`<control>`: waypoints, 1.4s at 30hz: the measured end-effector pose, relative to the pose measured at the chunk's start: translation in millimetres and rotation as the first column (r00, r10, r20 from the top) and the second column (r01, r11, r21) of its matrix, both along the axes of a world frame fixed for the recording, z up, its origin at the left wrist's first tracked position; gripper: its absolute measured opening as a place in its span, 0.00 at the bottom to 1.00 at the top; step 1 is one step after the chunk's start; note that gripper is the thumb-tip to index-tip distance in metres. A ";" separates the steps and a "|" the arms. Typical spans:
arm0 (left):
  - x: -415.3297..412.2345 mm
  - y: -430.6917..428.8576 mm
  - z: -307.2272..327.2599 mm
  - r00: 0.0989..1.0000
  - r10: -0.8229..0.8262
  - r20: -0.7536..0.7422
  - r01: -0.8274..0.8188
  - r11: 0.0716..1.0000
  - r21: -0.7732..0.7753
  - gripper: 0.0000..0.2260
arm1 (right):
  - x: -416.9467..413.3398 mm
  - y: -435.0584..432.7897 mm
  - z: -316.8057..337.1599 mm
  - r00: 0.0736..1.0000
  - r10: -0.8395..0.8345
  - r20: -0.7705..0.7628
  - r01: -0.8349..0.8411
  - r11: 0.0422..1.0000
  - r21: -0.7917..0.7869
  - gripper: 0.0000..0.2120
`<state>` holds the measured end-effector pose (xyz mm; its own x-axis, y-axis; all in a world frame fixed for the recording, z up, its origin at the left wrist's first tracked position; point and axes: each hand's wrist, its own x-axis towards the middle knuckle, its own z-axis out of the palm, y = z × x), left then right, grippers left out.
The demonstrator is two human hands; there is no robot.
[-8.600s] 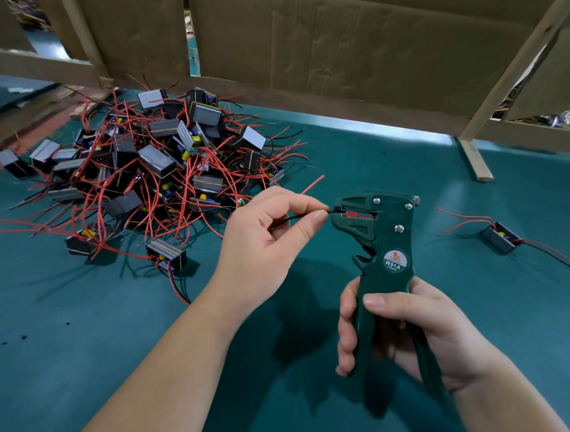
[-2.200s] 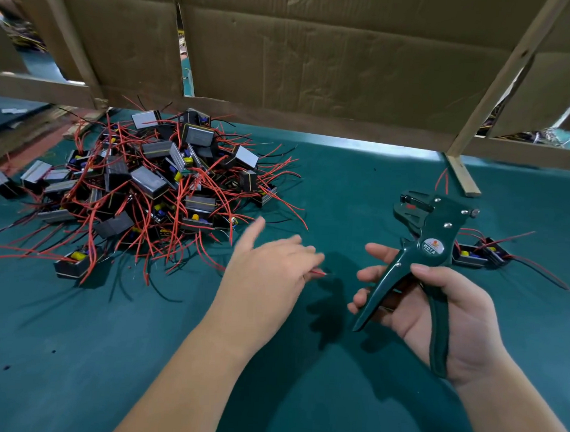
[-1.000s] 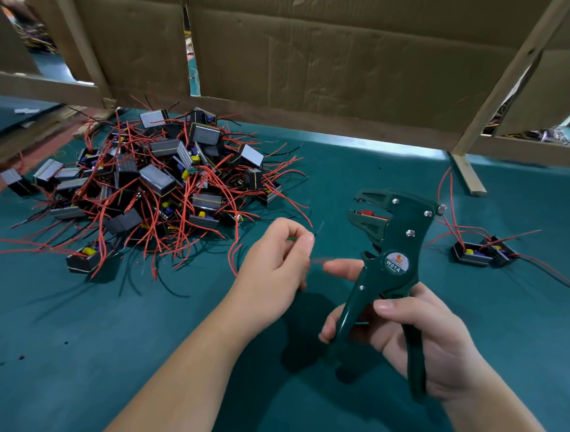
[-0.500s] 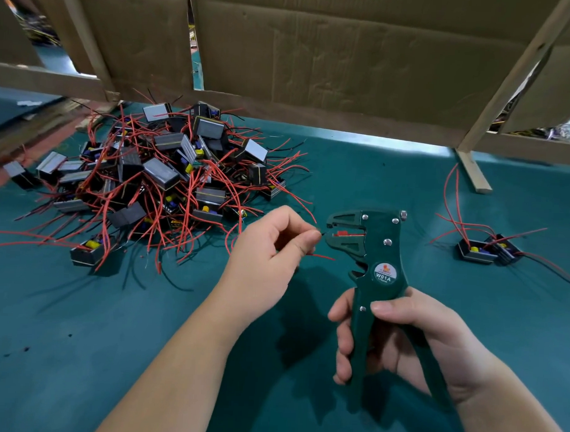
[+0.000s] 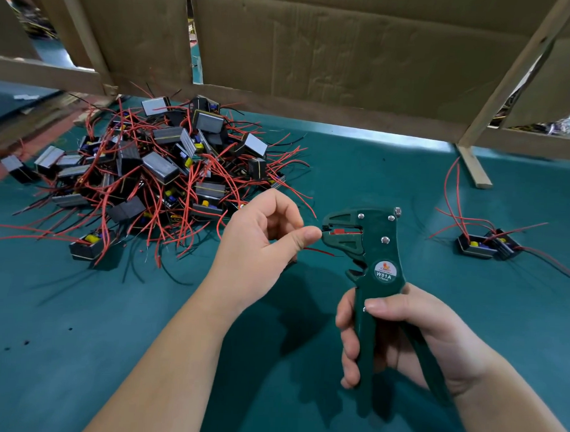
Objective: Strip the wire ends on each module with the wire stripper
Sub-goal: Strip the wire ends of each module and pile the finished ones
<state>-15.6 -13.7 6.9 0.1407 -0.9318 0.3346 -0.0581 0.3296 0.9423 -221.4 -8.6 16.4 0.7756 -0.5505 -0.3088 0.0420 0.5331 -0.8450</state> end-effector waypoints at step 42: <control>0.7 -0.3 1.0 0.971 0.208 0.118 -0.210 0.978 0.007 0.08 | 9.8 1.4 -3.1 0.996 -0.025 0.090 0.021 0.999 0.045 0.22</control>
<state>-14.9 -14.0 7.9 0.2946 -0.8922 0.3423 -0.2333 0.2802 0.9312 -211.7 -7.2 13.3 0.7886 -0.5560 -0.2626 0.1297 0.5678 -0.8129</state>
